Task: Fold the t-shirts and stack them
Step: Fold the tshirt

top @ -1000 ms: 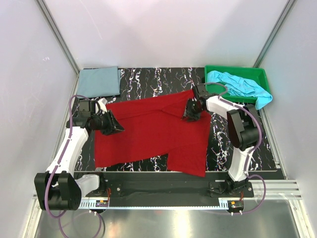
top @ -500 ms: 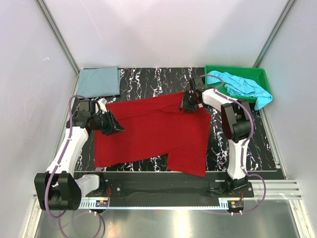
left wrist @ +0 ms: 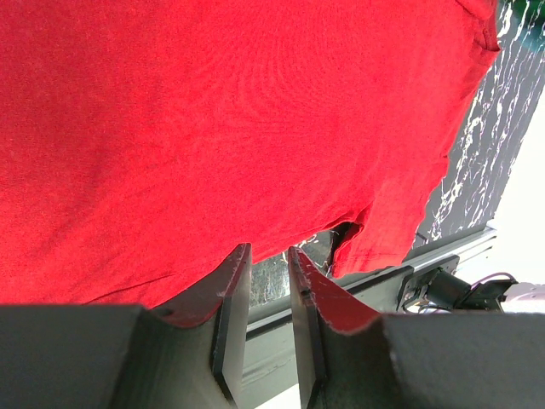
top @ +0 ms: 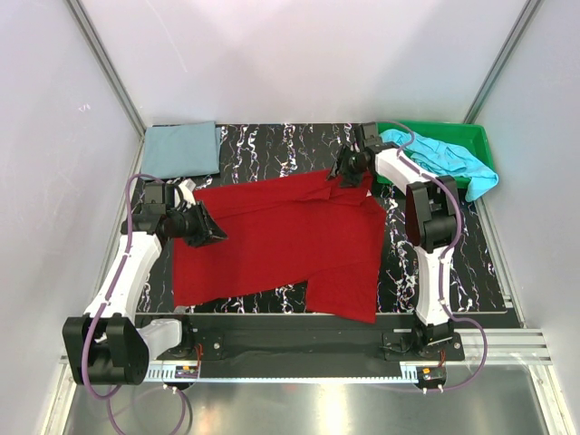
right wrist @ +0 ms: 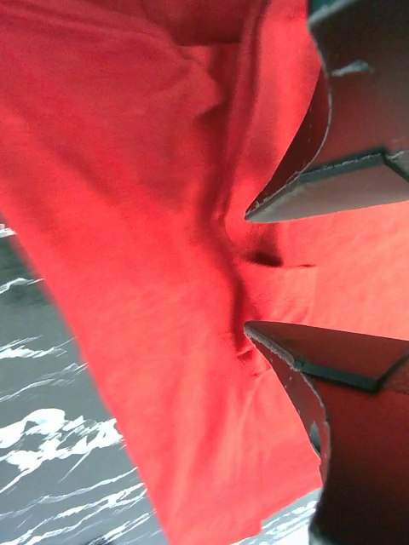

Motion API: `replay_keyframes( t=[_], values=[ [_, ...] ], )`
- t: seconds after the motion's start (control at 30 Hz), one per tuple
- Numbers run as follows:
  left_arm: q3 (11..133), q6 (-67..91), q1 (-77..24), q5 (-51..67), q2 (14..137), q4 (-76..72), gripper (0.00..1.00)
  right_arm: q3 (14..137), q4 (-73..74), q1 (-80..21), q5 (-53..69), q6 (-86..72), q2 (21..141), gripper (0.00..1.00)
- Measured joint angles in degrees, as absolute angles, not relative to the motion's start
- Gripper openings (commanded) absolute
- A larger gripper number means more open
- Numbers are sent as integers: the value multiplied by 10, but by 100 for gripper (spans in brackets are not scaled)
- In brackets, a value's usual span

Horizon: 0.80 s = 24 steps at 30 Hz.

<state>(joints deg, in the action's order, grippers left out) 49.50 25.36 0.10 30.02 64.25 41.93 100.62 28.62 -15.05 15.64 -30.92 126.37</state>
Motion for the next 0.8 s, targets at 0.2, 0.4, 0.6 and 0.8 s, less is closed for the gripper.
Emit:
replay_keyframes(
  t=[0.2,0.4,0.6,0.8],
  values=[
    [495,253,1,301,637,419,28,942,300,-150,188,-319,1226,61],
    [495,253,1,303,634,419,28,926,296,-150,222,-343,1204,61],
    [495,253,1,307,634,419,28,900,276,-150,251,-378,1204,61],
    [495,253,1,309,634,419,27,888,257,-151,267,-402,1204,58]
  ],
)
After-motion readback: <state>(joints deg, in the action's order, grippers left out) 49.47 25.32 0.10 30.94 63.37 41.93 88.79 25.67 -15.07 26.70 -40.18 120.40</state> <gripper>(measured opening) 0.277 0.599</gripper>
